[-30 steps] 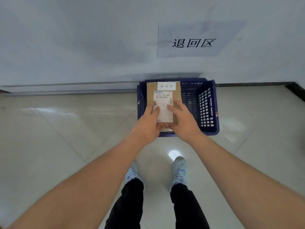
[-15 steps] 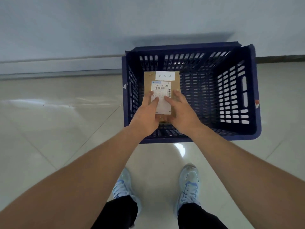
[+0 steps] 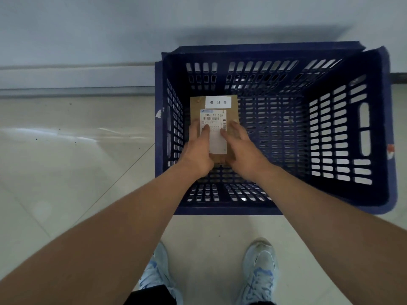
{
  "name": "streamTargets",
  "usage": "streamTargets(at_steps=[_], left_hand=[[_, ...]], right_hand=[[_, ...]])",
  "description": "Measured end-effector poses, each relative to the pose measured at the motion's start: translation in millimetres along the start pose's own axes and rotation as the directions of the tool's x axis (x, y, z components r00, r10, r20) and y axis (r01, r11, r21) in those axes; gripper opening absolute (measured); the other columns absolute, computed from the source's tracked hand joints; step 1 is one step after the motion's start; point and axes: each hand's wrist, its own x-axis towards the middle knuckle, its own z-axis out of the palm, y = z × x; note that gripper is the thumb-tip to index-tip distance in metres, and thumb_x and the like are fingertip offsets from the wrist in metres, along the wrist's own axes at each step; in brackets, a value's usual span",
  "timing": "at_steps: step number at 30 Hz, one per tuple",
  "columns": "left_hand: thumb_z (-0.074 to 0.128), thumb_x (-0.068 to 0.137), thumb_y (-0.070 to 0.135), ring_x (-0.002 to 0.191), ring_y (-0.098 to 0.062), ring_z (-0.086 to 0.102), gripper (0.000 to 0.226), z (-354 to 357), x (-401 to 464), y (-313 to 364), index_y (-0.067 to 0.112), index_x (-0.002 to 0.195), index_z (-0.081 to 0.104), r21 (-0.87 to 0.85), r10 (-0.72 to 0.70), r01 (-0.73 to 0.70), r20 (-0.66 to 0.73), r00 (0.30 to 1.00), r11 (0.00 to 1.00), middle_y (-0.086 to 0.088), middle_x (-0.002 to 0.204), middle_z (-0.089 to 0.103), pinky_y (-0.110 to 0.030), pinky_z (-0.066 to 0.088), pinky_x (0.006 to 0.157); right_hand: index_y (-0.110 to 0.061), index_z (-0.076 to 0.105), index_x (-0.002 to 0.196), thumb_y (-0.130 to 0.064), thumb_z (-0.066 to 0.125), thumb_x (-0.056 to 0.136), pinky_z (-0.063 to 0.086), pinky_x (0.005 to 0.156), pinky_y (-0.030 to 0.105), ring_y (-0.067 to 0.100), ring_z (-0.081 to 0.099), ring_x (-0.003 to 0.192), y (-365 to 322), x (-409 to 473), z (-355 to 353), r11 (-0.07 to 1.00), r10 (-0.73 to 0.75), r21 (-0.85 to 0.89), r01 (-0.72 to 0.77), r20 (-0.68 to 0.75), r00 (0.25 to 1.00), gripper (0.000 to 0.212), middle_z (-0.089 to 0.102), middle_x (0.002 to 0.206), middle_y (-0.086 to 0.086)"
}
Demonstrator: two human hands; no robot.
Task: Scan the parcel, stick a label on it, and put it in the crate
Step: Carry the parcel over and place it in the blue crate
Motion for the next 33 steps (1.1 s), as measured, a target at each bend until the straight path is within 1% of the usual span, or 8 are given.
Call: streamTargets(at_steps=[2, 5, 8, 15, 19, 24, 30, 33], left_hand=[[0.069, 0.088, -0.003, 0.148, -0.029, 0.032, 0.103, 5.3, 5.4, -2.4, 0.014, 0.165, 0.003, -0.001, -0.012, 0.012, -0.011, 1.0, 1.0, -0.001, 0.171, -0.015, -0.04, 0.036, 0.122], [0.07, 0.086, -0.001, 0.149, -0.03, 0.031, 0.107, 11.8, 11.6, -7.3, 0.014, 0.165, -0.001, 0.015, -0.02, 0.021, -0.04, 0.999, 1.0, -0.001, 0.171, -0.018, -0.042, 0.037, 0.121], [0.07, 0.086, -0.001, 0.148, -0.032, 0.032, 0.11, 17.3, 13.3, -12.7, 0.016, 0.165, -0.004, 0.043, -0.015, 0.017, -0.056, 0.998, 0.999, 0.001, 0.17, -0.018, -0.045, 0.041, 0.118], [0.065, 0.089, 0.001, 0.155, -0.039, 0.015, 0.1, 14.9, 10.5, -6.9, 0.013, 0.165, 0.002, 0.171, -0.069, 0.074, -0.037, 0.997, 0.982, -0.005, 0.171, -0.015, -0.047, 0.028, 0.126], [0.059, 0.092, 0.006, 0.142, -0.042, 0.038, 0.075, 0.0, -7.7, 10.5, 0.007, 0.159, 0.024, 0.146, -0.12, 0.125, -0.046, 0.992, 0.981, -0.012, 0.169, 0.002, -0.049, 0.042, 0.116], [0.056, 0.094, 0.016, 0.137, -0.033, 0.046, 0.061, -36.2, -47.1, 38.2, 0.01, 0.152, 0.039, 0.208, -0.057, 0.057, -0.009, 0.998, 0.976, -0.01, 0.157, 0.034, -0.05, 0.047, 0.111], [0.045, 0.094, 0.032, 0.149, -0.037, 0.032, 0.068, -91.0, -116.5, 85.6, 0.015, 0.159, 0.034, 0.402, -0.038, 0.006, 0.072, 0.997, 0.916, -0.009, 0.168, 0.027, -0.053, 0.031, 0.122], [0.042, 0.096, 0.034, 0.155, -0.035, 0.024, 0.07, -120.3, -153.8, 117.7, 0.02, 0.163, 0.028, 0.433, -0.031, -0.013, 0.095, 0.995, 0.901, -0.007, 0.172, 0.02, -0.053, 0.02, 0.127]], right_hand=[[-0.012, 0.028, 0.163, 0.0, 0.068, 0.095, 0.027, 0.126, 0.036, 0.038, 0.025, 0.154, 4.4, 6.2, 6.0, 1.0, -0.009, -0.022, 0.009, -0.014, 1.0, 0.08, -0.004, 0.173, 0.013], [-0.018, 0.024, 0.164, -0.001, 0.07, 0.093, 0.04, 0.119, 0.05, 0.045, 0.034, 0.146, 9.6, 13.2, 16.4, 0.998, -0.032, -0.051, 0.031, -0.024, 0.999, 0.087, -0.007, 0.173, 0.008], [-0.033, 0.013, 0.163, 0.0, 0.069, 0.094, 0.041, 0.118, 0.05, 0.041, 0.033, 0.147, 14.1, 12.9, 20.8, 0.999, -0.042, -0.01, 0.042, -0.025, 0.999, 0.095, -0.009, 0.173, -0.001], [-0.034, 0.014, 0.166, -0.007, 0.059, 0.099, 0.039, 0.117, 0.052, 0.041, 0.018, 0.152, -0.9, 5.7, 10.4, 0.988, 0.114, -0.11, -0.111, 0.023, 0.993, 0.085, -0.013, 0.173, -0.009], [-0.025, 0.02, 0.165, -0.025, 0.047, 0.107, 0.029, 0.122, 0.054, 0.039, 0.011, 0.156, -22.9, -8.5, -9.6, 0.977, 0.189, -0.104, -0.184, 0.033, 0.981, 0.064, -0.002, 0.175, 0.003], [-0.027, 0.039, 0.157, -0.041, 0.037, 0.109, 0.046, 0.107, 0.052, 0.039, 0.043, 0.137, -55.9, -54.1, -44.5, 0.978, 0.183, -0.107, -0.181, 0.002, 0.983, 0.05, 0.038, 0.162, 0.006], [-0.03, 0.056, 0.142, -0.068, 0.007, 0.089, 0.054, 0.095, 0.052, 0.034, 0.06, 0.117, -104.4, -118.9, -90.4, 0.98, 0.181, -0.07, -0.185, -0.051, 0.982, 0.082, 0.059, 0.141, 0.0], [-0.028, 0.058, 0.14, -0.064, 0.013, 0.097, 0.054, 0.094, 0.052, 0.035, 0.061, 0.116, -139.5, -158.3, -123.4, 0.981, 0.185, -0.056, -0.188, -0.044, 0.982, 0.072, 0.06, 0.139, 0.001]])
